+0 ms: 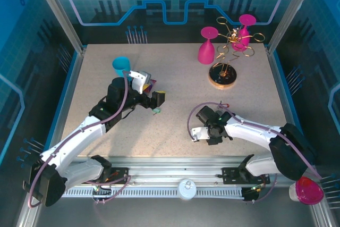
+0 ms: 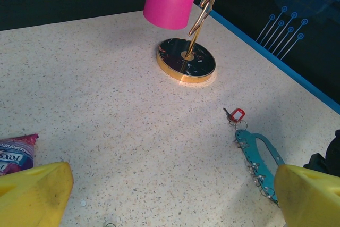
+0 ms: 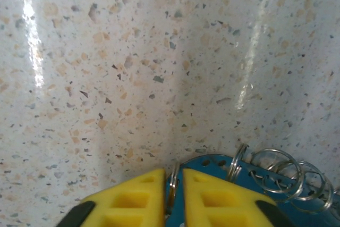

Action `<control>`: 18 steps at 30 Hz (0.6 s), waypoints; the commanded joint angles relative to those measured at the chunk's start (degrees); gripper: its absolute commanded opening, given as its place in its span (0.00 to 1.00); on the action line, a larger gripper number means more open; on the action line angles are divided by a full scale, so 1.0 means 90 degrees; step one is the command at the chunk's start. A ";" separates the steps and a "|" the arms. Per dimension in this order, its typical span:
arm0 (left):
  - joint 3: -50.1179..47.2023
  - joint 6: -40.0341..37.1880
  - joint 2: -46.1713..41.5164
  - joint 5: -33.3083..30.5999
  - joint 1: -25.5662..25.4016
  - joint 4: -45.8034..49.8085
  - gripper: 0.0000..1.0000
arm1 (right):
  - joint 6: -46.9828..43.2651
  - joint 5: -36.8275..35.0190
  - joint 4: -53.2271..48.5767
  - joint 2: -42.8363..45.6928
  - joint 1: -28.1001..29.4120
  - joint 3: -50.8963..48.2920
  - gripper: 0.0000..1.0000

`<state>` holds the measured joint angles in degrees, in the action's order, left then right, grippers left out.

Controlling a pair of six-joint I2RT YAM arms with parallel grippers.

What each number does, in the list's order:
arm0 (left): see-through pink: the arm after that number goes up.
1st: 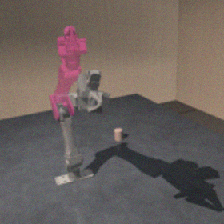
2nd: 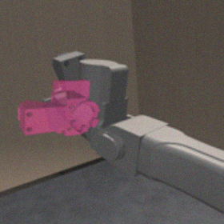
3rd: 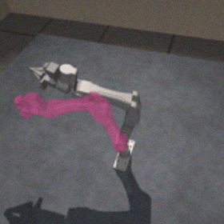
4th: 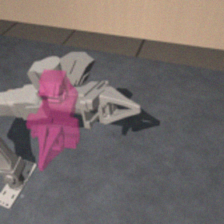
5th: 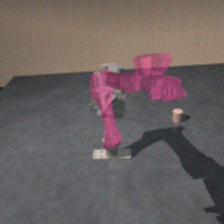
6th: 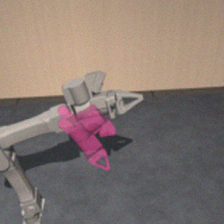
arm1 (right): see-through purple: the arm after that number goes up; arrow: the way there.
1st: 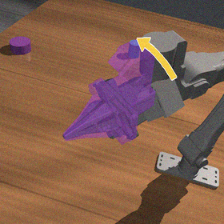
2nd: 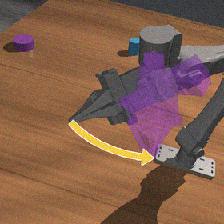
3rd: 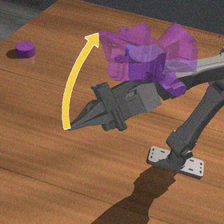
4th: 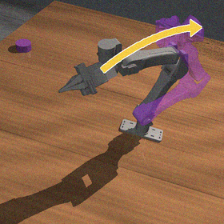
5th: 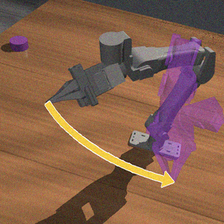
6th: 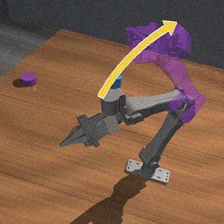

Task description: Put the keys on the keyring

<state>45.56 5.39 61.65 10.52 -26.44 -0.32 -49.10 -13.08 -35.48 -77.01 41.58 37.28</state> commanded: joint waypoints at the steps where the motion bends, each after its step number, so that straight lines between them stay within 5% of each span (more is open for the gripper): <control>1: -0.0048 -0.0168 -0.0108 -0.0095 -0.0020 -0.0112 0.98 | -0.0031 0.0062 -0.0090 -0.0006 0.0000 0.0039 0.06; 9: -0.0101 -0.0394 -0.0100 -0.0163 -0.0018 -0.0143 0.98 | 0.0473 0.0464 -0.0256 0.0955 -0.0166 0.0400 0.00; 18: -0.0388 -0.1319 -0.0113 0.0653 -0.0017 -0.0531 0.93 | 0.1704 0.2535 0.0393 0.2516 -0.0676 0.0499 0.00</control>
<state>43.27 -1.08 61.65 11.77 -26.41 -2.57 -39.03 0.71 -34.41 -56.55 36.84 41.32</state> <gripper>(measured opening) 0.944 0.058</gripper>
